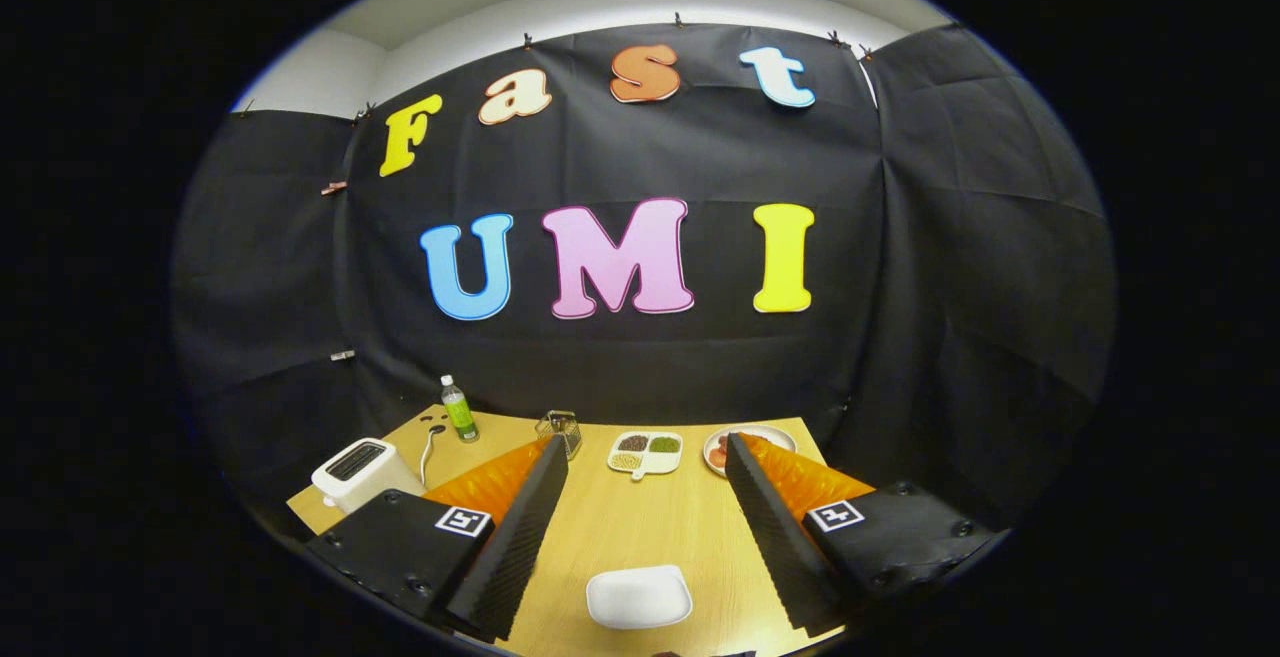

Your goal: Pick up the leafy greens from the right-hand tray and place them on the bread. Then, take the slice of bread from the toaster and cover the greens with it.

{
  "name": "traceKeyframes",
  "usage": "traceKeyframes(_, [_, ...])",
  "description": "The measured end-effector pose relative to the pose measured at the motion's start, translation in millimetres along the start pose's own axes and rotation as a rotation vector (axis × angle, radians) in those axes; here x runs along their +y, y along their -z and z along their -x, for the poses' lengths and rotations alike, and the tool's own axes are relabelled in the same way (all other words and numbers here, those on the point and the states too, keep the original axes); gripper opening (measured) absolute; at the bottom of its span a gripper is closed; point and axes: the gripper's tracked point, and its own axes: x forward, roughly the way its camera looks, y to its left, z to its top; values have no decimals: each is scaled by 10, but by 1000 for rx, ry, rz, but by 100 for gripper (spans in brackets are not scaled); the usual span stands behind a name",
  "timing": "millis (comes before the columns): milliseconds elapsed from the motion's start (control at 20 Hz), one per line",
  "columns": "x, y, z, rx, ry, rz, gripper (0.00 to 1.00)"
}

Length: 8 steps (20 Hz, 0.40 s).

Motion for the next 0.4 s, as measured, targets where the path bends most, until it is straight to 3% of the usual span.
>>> traceKeyframes(400, [284, -68, -106, 10, 17, 73, 99])
